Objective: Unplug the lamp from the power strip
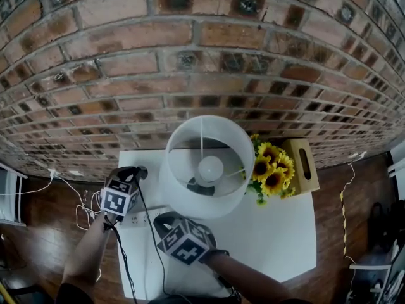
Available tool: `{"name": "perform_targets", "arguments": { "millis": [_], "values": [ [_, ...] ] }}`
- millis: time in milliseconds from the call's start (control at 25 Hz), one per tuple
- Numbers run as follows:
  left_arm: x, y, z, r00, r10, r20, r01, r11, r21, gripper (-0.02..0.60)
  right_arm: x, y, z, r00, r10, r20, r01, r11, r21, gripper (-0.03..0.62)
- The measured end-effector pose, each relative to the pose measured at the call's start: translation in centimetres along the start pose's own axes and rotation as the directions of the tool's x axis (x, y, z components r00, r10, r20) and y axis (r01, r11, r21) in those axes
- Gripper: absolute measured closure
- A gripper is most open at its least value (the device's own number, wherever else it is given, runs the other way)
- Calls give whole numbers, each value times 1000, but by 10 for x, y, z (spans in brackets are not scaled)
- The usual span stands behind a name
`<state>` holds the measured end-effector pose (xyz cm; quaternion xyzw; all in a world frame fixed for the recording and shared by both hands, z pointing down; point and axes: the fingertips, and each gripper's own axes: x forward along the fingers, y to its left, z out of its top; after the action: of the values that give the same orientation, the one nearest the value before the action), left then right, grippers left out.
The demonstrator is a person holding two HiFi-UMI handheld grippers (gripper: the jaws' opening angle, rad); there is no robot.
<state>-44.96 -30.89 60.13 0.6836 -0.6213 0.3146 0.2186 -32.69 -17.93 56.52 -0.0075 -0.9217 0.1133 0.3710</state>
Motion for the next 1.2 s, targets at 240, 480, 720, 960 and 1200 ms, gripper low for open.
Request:
{"name": "perform_targets", "arguments": {
  "millis": [240,480,720,960,1200],
  "values": [
    [27,-6,-20,996,-31,-88,29,999,-28,498,0,-7,-10,1000,1,-3,-1,999,46,595],
    [40,-2,-44,984,-27,-178,30,999,15,486,2,-7,-16,1000,5,-17,-4,999,51,595],
    [43,8,-47,982,13,-187,-9,1000,23,461,5,-3,-16,1000,29,-13,-28,997,68,595],
    [39,4,-53,970,7,-244,21,993,114,443,6,0,-19,999,50,-15,-49,996,69,595],
    [36,1,-46,976,5,-219,21,993,117,443,5,1,-18,998,55,-6,-54,996,75,595]
  ]
}}
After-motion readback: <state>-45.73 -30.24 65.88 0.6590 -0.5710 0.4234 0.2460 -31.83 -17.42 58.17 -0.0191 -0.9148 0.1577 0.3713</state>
